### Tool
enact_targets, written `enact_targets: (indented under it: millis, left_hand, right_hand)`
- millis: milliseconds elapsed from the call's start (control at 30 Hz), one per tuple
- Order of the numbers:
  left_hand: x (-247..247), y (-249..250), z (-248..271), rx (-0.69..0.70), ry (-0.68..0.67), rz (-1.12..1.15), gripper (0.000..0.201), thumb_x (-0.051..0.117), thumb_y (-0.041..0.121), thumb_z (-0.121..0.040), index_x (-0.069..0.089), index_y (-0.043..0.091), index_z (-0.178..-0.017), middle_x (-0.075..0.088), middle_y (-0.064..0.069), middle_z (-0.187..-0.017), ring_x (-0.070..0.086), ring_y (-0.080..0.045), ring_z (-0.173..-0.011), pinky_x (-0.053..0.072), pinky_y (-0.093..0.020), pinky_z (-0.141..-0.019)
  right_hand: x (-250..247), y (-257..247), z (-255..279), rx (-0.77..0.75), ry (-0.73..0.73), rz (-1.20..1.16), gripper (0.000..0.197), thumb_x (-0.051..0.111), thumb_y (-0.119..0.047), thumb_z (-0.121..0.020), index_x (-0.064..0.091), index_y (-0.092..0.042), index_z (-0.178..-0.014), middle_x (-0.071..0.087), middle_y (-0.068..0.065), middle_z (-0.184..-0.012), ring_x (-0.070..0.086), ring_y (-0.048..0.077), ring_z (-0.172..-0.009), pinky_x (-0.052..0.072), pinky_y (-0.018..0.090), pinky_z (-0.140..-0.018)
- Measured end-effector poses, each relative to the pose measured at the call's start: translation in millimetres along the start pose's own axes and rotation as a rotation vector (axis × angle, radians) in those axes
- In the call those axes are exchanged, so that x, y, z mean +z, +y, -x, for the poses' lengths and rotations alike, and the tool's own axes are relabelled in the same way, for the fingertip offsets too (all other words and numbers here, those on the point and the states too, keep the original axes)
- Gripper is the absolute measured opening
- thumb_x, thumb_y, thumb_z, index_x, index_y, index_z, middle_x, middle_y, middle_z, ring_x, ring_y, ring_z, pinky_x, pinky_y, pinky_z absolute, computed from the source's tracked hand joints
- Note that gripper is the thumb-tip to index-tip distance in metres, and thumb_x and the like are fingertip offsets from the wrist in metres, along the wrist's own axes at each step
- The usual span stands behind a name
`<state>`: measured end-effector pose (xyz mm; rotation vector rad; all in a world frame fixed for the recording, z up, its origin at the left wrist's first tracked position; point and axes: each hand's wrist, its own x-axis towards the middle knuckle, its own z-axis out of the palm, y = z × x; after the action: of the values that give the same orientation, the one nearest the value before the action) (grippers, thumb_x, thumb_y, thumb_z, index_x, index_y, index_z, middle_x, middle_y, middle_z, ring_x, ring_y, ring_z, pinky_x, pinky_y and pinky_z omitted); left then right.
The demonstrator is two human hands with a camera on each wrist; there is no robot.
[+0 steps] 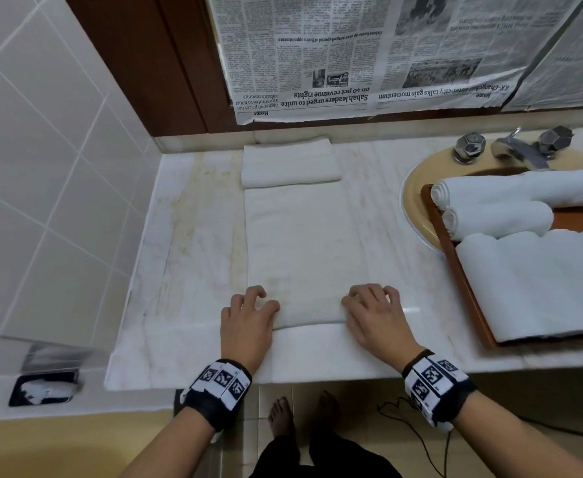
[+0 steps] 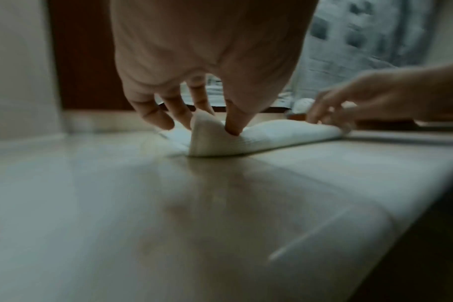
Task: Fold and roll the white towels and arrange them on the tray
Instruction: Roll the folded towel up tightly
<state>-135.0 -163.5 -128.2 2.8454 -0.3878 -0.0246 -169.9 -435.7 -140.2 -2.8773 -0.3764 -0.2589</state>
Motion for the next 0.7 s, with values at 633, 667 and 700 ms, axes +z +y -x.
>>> enact_targets:
  millis: [633,667,700]
  left_hand:
    - [-22,-12,-31,-0.238,-0.192,0.484,0.028,0.053,0.024,-0.098,0.051,0.027,-0.126,0.053,0.003,-0.116,0.056,-0.021,-0.098,0.04,-0.028,-0.08]
    - [-20,-11,-32,-0.22,-0.163,0.425,0.027,0.053,0.023,-0.098,0.052,0.028,-0.125,0.051,0.003,-0.117,0.056,-0.022,-0.098,0.041,-0.03,-0.079]
    - [-17,-11,-33,-0.177,-0.112,0.336,0.025,0.056,0.022,-0.096,0.057,0.029,-0.12,0.049,0.001,-0.117,0.055,-0.024,-0.098,0.042,-0.032,-0.076]
  right_hand:
    - [-5,23,-24,0.094,-0.093,-0.155,0.024,0.063,-0.008,-0.089,0.068,-0.017,-0.111,0.057,0.004,-0.112,0.06,0.025,-0.084,0.049,0.036,-0.068]
    - [-5,20,-24,0.077,-0.053,-0.084,0.023,0.065,-0.01,-0.086,0.07,-0.016,-0.108,0.059,0.006,-0.111,0.06,0.028,-0.088,0.048,0.038,-0.072]
    - [-7,17,-24,0.067,-0.029,-0.038,0.023,0.064,-0.016,-0.083,0.07,-0.016,-0.106,0.06,0.007,-0.112,0.059,0.03,-0.094,0.047,0.041,-0.076]
